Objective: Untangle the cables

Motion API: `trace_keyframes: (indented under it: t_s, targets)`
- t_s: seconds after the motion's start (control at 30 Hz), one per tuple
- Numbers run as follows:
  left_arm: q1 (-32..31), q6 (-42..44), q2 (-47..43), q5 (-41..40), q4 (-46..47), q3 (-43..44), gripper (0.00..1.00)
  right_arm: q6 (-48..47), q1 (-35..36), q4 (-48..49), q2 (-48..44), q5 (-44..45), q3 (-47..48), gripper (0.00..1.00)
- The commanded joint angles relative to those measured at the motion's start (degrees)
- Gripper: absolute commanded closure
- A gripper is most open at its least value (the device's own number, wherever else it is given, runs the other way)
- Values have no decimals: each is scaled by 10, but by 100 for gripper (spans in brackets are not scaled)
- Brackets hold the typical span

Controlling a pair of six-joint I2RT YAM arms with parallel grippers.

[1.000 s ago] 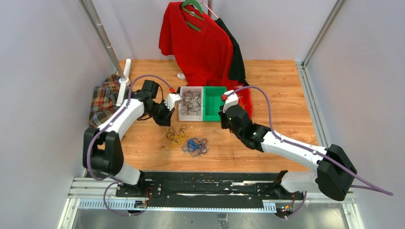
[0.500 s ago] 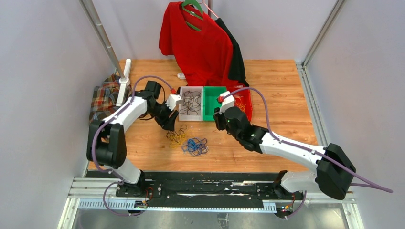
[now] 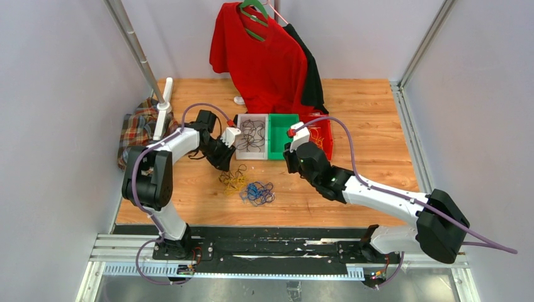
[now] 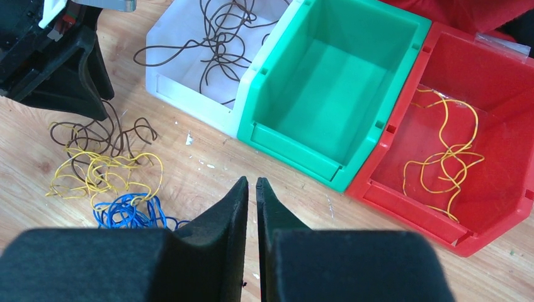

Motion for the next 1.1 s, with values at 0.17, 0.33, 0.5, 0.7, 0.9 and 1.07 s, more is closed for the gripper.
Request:
trace_keyframes:
  t_s: [0.17,0.33,0.5,0.7,0.9,1.07]
  targets:
    - [-4,13,9,-1,10,-12,83,-2,10,7,-24,15,-10,97]
    - [-3,15,-46,36,-69,26,99,0,10,9,-24,-1,0,99]
    - [-4,24,-147,70,-153,53,99,-6,16,37,-23,-49,12,90]
    - [-4,23,-231,110,-224,96,99,-26,53,70,18,-134,64,58]
    - [-4,-2,-276,166,-248,125,99,-1,74,138,62,-228,105,44]
    - [-4,6,-293,195,-282,146,99,15,88,167,91,-260,128,42]
